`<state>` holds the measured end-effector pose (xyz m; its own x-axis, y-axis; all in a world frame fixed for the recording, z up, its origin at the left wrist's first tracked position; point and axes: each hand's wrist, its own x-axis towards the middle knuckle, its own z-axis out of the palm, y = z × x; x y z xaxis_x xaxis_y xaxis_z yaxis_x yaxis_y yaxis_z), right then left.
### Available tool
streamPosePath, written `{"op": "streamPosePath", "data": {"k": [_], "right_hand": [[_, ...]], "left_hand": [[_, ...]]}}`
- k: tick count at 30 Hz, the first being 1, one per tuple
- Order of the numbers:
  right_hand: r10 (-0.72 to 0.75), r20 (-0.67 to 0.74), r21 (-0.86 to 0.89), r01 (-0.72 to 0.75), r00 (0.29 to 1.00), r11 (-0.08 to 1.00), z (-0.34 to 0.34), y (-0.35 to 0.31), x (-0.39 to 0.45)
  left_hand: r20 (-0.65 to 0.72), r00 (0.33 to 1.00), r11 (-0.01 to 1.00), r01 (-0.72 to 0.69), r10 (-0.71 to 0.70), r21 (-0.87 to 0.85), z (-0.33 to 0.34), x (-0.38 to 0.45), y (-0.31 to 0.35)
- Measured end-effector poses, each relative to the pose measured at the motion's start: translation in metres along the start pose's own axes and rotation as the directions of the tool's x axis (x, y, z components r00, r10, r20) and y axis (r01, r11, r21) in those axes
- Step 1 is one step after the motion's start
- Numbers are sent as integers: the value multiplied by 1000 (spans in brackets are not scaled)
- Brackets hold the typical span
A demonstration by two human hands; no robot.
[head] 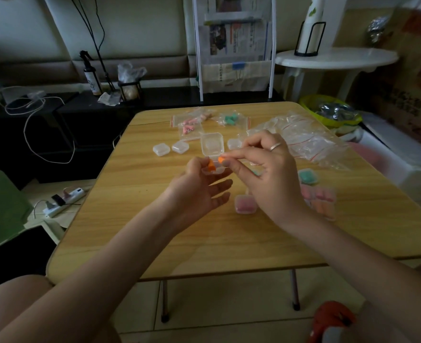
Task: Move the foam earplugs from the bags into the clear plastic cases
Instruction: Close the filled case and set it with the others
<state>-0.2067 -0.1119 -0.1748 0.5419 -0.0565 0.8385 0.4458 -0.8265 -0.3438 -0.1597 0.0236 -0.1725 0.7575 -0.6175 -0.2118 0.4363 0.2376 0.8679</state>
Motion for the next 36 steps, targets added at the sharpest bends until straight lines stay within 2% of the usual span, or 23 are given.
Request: {"op": "streamPosePath", "data": {"k": [6,11,15,18,21,24,27,30,33,36], "right_hand": [[-31,57,-55,34,998,998,1,0,-3],[-40,107,-11,42,993,999,2,0,-4],[-32,80,-18,34,996,999,4,0,-2],[-133,58,-123,139,989,983,2,3,-1],[-258,54,-290,262,965,921,-3,6,-1],[-258,89,-229,271,962,935,-2,7,-2],[-115,102,-74,123,988,990,0,6,-2],[58,85,35,-61,995,998,-2,6,3],[222,254,154,-267,941,951,-7,5,9],[286,455,319,-455,843,832,-9,1,8]], "left_hand": [[92,995,996,-39,32,82,3,-2,-2],[84,996,1000,-11,8,25,0,-3,3],[69,997,999,28,-26,-23,0,-5,5],[68,996,992,65,-58,-106,2,-5,4],[91,994,993,73,-65,-88,0,-5,4],[92,993,996,78,-75,-35,-1,-6,5],[98,991,992,101,-93,-80,-2,-7,7],[89,990,988,115,-106,-103,-3,-7,7],[82,987,984,145,-137,-101,-3,-7,7],[99,981,978,177,-166,-114,-2,-8,6]]}}
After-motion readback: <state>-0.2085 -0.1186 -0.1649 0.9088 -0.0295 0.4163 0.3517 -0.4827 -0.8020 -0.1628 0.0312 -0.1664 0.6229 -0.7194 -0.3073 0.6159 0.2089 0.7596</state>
